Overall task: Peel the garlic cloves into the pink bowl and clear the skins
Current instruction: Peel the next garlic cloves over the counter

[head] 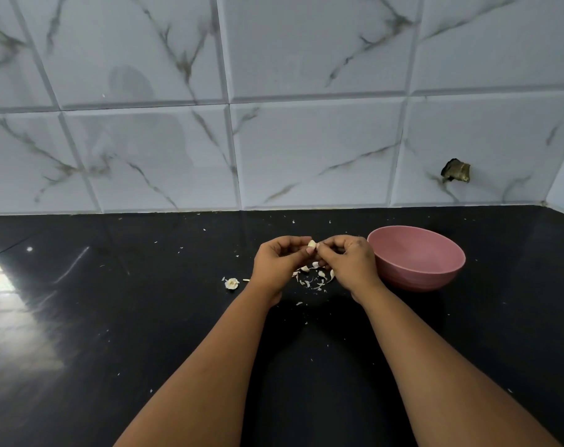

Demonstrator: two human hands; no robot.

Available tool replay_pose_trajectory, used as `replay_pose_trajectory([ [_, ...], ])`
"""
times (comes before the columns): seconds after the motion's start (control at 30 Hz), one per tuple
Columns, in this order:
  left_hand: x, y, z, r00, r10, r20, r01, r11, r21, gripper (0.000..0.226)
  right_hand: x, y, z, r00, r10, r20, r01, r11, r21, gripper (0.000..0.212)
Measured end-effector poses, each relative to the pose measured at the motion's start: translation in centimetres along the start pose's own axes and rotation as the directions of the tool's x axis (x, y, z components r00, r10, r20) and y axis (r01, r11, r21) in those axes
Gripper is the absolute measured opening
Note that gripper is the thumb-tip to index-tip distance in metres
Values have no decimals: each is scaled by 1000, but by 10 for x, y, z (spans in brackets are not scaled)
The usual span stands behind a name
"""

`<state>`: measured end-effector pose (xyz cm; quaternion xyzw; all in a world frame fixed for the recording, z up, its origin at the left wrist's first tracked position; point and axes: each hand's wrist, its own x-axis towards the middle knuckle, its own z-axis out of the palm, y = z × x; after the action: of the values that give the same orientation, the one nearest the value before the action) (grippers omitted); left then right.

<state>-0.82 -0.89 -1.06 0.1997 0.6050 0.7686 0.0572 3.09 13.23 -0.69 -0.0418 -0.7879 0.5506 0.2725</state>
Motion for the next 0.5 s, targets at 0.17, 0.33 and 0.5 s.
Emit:
replay_pose_trajectory([
  [0.17, 1, -3, 0, 998, -65, 24, 66, 997, -50, 17, 0, 0, 4, 1000, 20, -9, -20, 1000, 19, 15],
  [0.33, 1, -3, -1, 1000, -18, 11, 18, 1000, -12, 20, 0, -2, 6, 999, 46, -12, -44, 995, 86, 19],
  [0.5, 0, -2, -2, 999, 40, 6, -40, 998, 55, 20, -2, -3, 5, 999, 47, -7, -46, 991, 127, 17],
])
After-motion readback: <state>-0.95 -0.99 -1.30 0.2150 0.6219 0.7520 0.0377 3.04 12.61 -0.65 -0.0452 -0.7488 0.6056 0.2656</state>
